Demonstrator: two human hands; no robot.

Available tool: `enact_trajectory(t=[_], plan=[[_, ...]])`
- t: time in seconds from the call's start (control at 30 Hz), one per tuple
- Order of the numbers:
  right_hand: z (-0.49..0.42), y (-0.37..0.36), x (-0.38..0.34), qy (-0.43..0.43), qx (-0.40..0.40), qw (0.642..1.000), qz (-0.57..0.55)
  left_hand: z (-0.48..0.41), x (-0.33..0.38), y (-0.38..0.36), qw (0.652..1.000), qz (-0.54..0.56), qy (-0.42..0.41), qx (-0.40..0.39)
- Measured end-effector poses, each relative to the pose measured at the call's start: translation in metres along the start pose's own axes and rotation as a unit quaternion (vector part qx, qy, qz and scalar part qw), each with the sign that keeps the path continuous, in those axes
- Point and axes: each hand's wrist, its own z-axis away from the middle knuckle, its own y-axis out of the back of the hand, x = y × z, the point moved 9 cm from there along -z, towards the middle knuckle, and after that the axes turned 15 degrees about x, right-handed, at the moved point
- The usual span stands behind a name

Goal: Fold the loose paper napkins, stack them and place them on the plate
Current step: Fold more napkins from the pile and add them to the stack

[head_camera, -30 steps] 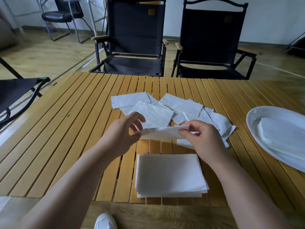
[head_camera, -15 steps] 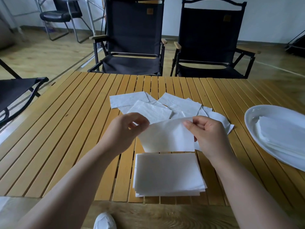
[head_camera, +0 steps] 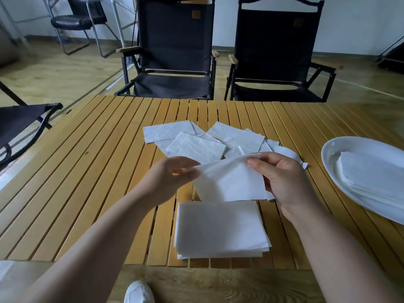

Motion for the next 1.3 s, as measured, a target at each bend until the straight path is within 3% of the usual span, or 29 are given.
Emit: enact_trajectory(t=[0.13, 0.23, 0.37, 0.53, 0.73, 1.13, 1.3], plan=[[0.004, 0.005, -0.01, 0.011, 0.003, 1.0, -0.01, -0.002, 0.005, 0.014, 0.998, 0.039, 0.022, 0.037], [0.009, 0.01, -0.022, 0.029, 0.007, 0.999, -0.037, 0.001, 0.017, 0.025, 0.986, 0.156, 0.043, 0.05], [0.011, 0.01, -0.021, 0.008, -0.015, 1.0, 0.003, 0.007, 0.017, 0.028, 0.969, 0.23, 0.085, -0.009], [0.014, 0.009, 0.004, -0.042, -0.113, 0.974, 0.19, 0.021, 0.007, 0.018, 0.982, 0.104, 0.112, -0.108], [0.028, 0.004, 0.024, -0.046, -0.216, 0.897, 0.384, 0.033, -0.016, -0.004, 0.967, -0.061, 0.119, -0.217], [0.028, -0.002, 0.039, -0.034, -0.215, 0.879, 0.425, 0.028, -0.035, -0.02, 0.939, -0.23, 0.105, -0.232], [0.027, 0.001, 0.042, -0.036, -0.214, 0.882, 0.419, 0.025, -0.034, -0.022, 0.941, -0.241, 0.105, -0.213]])
